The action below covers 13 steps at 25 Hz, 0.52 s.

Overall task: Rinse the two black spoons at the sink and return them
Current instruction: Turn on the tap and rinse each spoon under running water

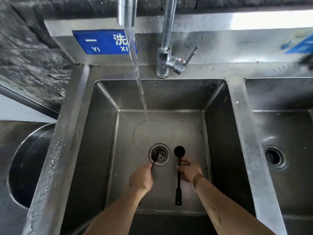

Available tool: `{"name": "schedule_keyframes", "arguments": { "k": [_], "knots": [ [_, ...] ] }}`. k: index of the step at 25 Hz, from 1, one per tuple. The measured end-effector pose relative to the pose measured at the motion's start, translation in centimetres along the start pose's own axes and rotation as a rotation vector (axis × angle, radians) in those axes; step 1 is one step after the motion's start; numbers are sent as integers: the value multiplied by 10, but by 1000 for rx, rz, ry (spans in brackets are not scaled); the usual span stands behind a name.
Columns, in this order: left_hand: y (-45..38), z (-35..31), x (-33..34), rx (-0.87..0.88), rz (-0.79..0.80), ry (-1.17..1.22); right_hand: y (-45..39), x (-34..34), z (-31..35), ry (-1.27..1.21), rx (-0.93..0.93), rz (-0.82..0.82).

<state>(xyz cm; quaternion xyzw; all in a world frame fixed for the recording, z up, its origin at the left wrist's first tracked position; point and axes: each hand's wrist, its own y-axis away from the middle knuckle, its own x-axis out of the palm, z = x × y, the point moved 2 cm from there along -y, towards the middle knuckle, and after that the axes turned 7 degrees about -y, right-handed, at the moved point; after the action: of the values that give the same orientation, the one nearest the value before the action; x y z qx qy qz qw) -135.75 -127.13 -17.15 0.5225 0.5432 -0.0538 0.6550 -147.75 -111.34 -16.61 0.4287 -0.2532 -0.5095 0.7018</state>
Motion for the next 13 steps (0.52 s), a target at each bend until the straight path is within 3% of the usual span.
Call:
{"name": "schedule_keyframes", "arguments": {
  "k": [9,13],
  "knots": [
    [47,-41,-94,52,-144,156,86,-3,78,18,-162,78],
    [64,-56,-126,64,-194,352,115,-5,106,-54,-210,168]
  ]
}}
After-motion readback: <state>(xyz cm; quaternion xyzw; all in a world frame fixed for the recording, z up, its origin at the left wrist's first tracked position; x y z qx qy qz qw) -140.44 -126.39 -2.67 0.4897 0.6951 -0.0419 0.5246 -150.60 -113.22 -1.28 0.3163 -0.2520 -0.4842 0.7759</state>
